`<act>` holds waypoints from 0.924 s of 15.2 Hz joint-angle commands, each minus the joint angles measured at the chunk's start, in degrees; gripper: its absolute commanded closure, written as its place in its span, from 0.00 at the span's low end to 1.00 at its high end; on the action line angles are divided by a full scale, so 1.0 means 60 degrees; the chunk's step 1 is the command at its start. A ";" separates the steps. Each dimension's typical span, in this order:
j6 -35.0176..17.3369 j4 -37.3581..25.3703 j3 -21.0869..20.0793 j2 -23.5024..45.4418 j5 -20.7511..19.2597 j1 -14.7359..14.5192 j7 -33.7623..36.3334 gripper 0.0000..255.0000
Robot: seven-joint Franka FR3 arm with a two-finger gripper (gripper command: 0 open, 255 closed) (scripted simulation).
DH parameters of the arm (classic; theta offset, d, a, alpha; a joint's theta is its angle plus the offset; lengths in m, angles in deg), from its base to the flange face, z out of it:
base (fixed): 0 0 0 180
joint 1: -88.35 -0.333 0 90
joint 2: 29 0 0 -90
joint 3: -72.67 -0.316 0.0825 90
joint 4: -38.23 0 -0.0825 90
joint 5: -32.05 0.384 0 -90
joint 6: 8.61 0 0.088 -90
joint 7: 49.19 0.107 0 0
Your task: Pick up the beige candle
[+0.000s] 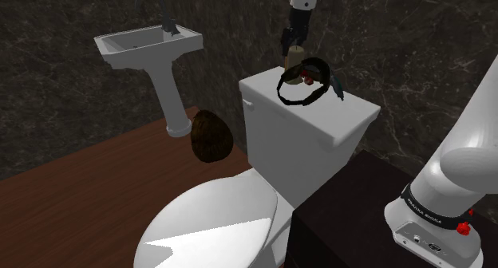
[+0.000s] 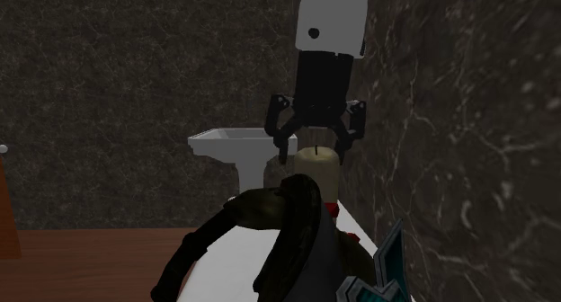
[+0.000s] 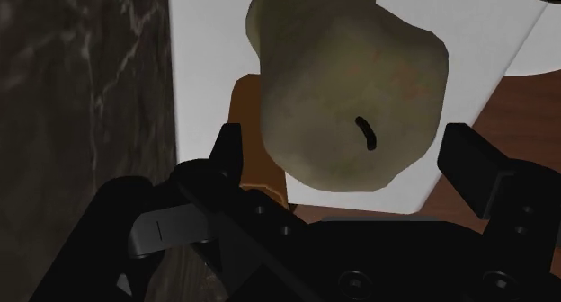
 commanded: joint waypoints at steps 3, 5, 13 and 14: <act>-0.0207 0.0153 -0.0003 0.0052 0.0025 0.0000 -0.0031 1.00; -0.0195 0.0138 -0.0004 0.0055 0.0025 -0.0001 -0.0028 1.00; -0.0076 0.0040 -0.0004 0.0033 0.0012 -0.0004 -0.0005 1.00; 0.0047 -0.0067 -0.0002 0.0016 0.0000 -0.0004 0.0013 1.00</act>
